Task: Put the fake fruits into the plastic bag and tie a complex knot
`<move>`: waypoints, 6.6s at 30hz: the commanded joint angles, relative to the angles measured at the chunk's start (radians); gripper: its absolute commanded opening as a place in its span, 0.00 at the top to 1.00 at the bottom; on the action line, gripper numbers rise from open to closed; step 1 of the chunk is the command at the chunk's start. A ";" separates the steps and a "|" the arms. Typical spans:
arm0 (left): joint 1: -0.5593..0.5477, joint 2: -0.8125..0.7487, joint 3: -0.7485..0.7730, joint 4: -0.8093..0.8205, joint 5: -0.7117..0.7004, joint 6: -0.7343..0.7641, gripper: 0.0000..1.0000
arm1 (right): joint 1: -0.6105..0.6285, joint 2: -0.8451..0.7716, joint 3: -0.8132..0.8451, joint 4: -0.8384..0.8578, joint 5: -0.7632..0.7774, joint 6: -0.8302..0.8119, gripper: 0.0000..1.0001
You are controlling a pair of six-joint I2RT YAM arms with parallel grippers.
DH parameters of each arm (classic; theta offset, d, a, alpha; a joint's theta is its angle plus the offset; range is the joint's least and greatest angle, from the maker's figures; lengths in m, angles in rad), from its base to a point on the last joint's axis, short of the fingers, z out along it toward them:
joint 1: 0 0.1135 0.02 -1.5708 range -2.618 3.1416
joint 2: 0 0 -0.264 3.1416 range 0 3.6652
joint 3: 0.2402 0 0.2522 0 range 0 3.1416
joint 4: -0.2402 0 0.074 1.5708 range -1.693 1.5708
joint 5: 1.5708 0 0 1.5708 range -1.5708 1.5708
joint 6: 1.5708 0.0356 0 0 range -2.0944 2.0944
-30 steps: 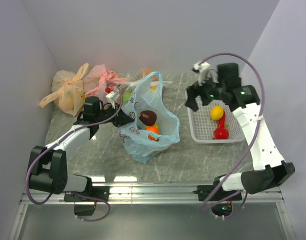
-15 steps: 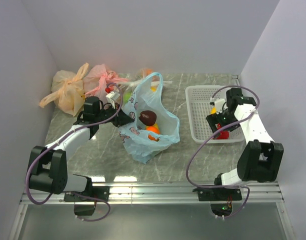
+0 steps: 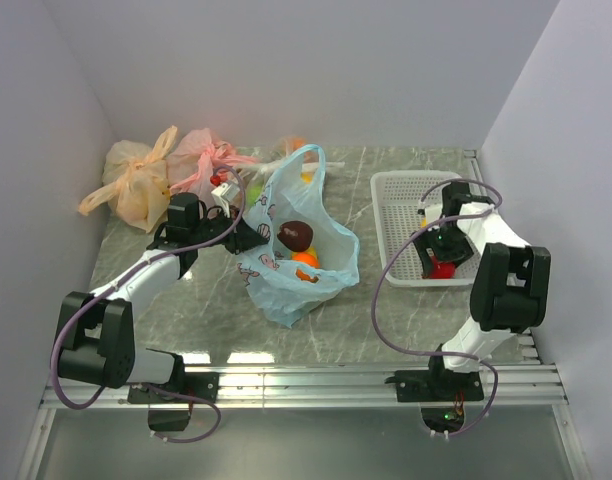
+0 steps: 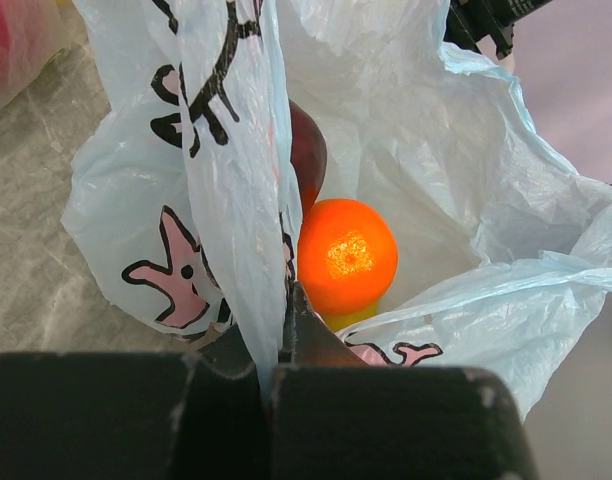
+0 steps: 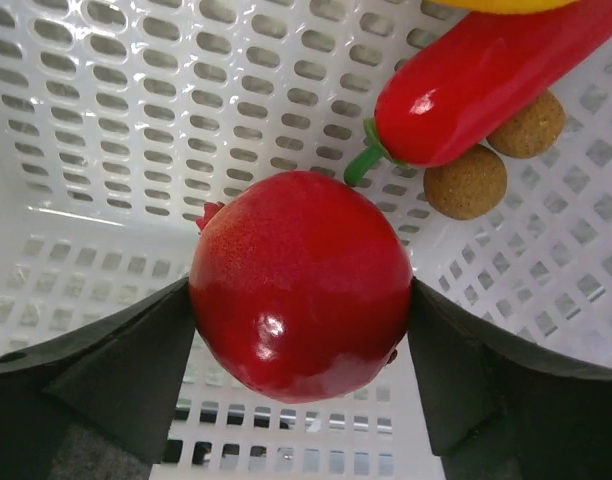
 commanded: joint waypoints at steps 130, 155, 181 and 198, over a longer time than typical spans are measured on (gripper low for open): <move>0.079 0.078 0.087 0.091 0.194 -0.048 0.96 | 0.878 0.111 0.681 0.110 -0.282 0.258 0.01; 0.079 0.264 0.318 -0.217 0.283 0.293 0.91 | 0.525 0.196 0.822 0.187 -0.523 0.397 0.24; -0.200 -0.181 0.564 -1.219 -0.016 1.391 0.21 | 0.482 0.106 0.589 0.222 -0.471 0.499 1.00; -0.319 -0.116 0.541 -1.037 -0.098 1.211 1.00 | 0.447 0.026 0.585 0.141 -0.544 0.463 1.00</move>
